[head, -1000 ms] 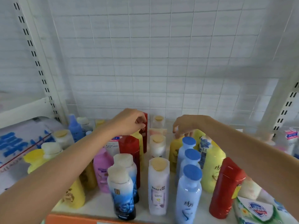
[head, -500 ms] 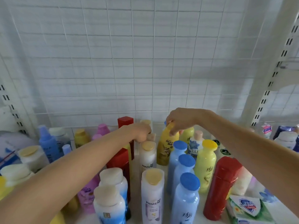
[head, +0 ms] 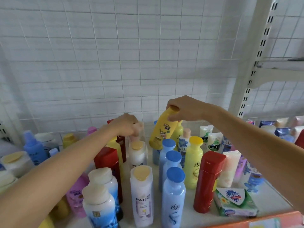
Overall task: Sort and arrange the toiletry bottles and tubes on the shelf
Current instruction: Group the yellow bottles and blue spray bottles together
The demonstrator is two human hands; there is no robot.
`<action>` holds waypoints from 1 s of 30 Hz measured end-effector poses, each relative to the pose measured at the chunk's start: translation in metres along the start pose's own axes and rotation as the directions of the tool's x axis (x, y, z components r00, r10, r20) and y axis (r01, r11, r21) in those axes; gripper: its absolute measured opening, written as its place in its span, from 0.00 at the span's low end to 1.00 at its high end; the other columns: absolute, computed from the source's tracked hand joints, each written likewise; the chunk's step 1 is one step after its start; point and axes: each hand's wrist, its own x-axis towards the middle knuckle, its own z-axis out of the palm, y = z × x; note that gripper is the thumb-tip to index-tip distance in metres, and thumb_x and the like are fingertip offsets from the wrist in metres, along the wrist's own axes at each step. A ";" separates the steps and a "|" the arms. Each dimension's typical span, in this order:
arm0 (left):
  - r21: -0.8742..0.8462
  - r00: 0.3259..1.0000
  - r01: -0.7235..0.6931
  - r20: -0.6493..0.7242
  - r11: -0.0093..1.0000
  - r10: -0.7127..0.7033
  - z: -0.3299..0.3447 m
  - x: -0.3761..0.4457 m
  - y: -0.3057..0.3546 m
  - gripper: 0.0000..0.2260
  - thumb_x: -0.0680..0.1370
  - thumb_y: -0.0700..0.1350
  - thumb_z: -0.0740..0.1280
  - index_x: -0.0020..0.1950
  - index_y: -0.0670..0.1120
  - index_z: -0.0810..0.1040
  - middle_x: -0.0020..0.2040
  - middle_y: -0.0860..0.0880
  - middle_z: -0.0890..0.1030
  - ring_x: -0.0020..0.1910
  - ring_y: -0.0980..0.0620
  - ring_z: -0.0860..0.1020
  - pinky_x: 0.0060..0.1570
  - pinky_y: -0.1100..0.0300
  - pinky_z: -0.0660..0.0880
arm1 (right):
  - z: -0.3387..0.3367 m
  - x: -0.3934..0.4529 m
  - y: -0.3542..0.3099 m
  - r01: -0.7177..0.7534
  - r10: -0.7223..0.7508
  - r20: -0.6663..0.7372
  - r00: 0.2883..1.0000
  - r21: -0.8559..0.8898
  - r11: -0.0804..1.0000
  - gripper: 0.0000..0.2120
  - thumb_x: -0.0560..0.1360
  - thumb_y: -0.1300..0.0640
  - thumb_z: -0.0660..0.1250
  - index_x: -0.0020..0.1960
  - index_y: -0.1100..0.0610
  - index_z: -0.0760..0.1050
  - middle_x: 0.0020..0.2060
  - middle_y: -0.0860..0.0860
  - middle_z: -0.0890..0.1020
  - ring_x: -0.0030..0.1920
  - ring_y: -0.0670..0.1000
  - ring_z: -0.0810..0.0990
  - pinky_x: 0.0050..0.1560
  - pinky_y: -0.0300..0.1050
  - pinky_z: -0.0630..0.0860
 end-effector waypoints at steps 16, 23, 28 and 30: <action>-0.482 0.688 -0.035 -0.647 0.876 -0.328 -0.116 -0.132 -0.032 0.07 0.73 0.40 0.70 0.44 0.36 0.77 0.41 0.40 0.81 0.39 0.44 0.83 0.39 0.50 0.81 | -0.016 0.007 -0.044 0.146 -0.023 -0.264 0.964 0.456 0.878 0.09 0.73 0.58 0.67 0.53 0.57 0.73 0.47 0.55 0.79 0.38 0.51 0.84 0.43 0.45 0.81; -0.482 0.493 0.096 -0.737 0.871 -0.462 -0.123 -0.217 -0.039 0.05 0.73 0.40 0.70 0.44 0.40 0.77 0.41 0.44 0.79 0.33 0.62 0.79 0.27 0.71 0.76 | -0.004 0.018 -0.106 0.323 -0.223 -0.234 0.946 0.638 0.699 0.11 0.74 0.61 0.67 0.54 0.63 0.73 0.51 0.63 0.78 0.48 0.56 0.82 0.48 0.53 0.82; -0.477 0.348 0.213 -0.778 0.853 -0.523 -0.117 -0.269 -0.046 0.13 0.68 0.47 0.72 0.45 0.39 0.78 0.43 0.41 0.81 0.43 0.42 0.81 0.38 0.49 0.80 | 0.016 0.010 -0.155 0.404 -0.387 -0.178 0.905 0.647 0.647 0.10 0.73 0.60 0.67 0.53 0.61 0.73 0.48 0.60 0.79 0.44 0.55 0.83 0.44 0.49 0.83; -0.470 0.335 0.237 -0.782 0.850 -0.525 -0.115 -0.284 -0.050 0.11 0.70 0.44 0.72 0.45 0.39 0.78 0.44 0.39 0.81 0.42 0.41 0.81 0.37 0.50 0.80 | 0.025 0.007 -0.175 0.452 -0.455 -0.151 0.878 0.577 0.680 0.11 0.73 0.57 0.68 0.53 0.59 0.73 0.46 0.57 0.79 0.42 0.53 0.82 0.43 0.45 0.82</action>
